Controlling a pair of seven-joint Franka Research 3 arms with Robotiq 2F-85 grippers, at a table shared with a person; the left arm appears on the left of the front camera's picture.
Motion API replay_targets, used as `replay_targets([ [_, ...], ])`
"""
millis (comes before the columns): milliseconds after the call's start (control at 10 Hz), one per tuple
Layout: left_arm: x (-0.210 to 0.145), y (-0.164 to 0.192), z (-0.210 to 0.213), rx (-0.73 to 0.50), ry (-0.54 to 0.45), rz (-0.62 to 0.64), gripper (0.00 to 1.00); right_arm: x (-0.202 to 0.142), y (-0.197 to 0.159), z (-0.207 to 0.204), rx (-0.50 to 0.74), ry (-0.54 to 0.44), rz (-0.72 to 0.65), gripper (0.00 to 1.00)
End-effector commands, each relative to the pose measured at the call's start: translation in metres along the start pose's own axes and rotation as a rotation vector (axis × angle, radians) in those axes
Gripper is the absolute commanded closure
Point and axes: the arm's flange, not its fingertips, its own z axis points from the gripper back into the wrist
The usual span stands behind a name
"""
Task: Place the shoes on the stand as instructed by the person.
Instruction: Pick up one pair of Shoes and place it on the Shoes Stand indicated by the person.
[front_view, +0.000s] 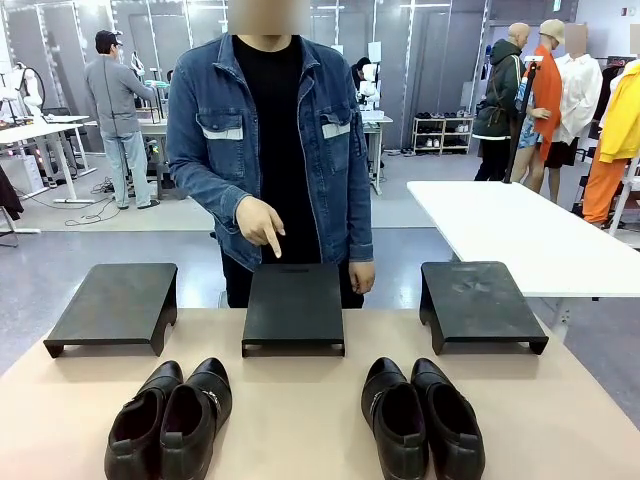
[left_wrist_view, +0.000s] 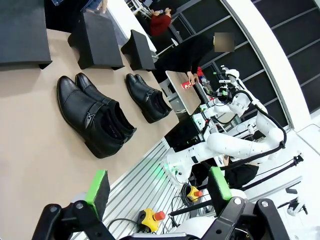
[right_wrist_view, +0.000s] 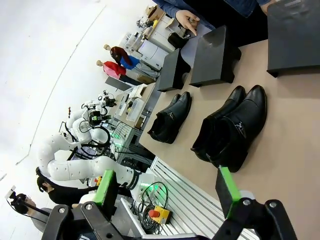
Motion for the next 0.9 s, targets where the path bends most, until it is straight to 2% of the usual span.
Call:
replay_targets([
  [0,0.0,0.0,0.0,0.0,0.0,0.0,0.0,0.002,0.0,0.002,0.011,-0.011,0.022,0.0],
  [100,0.008,-0.019,-0.011,-0.001,0.026,-0.018,0.0,0.002,0.0,0.002,0.011,-0.011,0.022,0.0],
  [300,0.024,-0.067,-0.059,0.172,0.161,-0.049,0.0,0.002,0.0,0.002,0.011,-0.011,0.022,0.0],
  [600,0.043,-0.141,-0.147,0.322,0.328,-0.051,0.0,0.002,0.0,0.002,0.011,-0.011,0.022,0.0],
  [800,0.05,-0.174,-0.208,0.441,0.404,-0.059,0.0,0.002,0.0,0.002,0.011,-0.011,0.022,0.0],
])
